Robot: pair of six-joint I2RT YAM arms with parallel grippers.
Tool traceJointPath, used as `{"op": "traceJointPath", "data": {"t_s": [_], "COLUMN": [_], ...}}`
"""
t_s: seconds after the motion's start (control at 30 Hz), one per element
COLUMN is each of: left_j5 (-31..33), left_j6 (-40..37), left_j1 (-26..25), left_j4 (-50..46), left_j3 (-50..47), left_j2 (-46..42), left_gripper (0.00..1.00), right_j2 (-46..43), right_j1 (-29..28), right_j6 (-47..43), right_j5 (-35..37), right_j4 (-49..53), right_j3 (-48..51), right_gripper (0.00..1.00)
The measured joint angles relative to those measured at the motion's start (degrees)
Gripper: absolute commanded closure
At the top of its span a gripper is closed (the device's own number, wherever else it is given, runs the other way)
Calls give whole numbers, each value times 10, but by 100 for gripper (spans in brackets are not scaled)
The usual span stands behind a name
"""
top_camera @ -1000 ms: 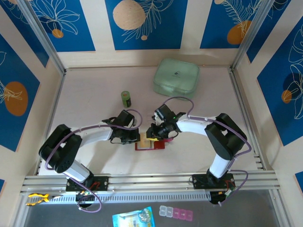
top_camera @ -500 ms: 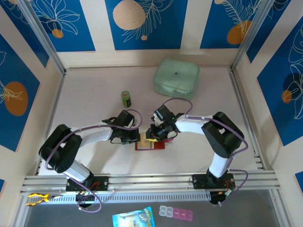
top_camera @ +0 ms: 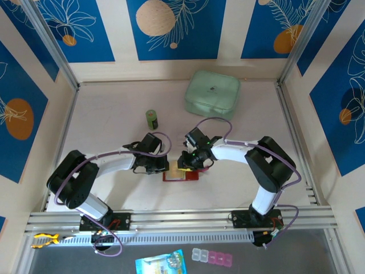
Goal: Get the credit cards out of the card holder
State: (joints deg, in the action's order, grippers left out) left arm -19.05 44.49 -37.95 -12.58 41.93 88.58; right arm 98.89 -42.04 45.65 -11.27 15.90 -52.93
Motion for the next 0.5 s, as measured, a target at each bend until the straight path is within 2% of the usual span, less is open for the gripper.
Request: {"op": "traceJointPath", "data": {"t_s": [0.5], "left_j5": [0], "left_j6": [0], "left_j1": [0], "left_j4": [-4], "left_j3": [0], "left_j2": [-5], "left_gripper": [93], "right_j2": [-64], "right_j1": [2], "right_j6": [-6], "right_j5": [23], "right_j4": [12], "right_j3": [13], "right_gripper": [73]}}
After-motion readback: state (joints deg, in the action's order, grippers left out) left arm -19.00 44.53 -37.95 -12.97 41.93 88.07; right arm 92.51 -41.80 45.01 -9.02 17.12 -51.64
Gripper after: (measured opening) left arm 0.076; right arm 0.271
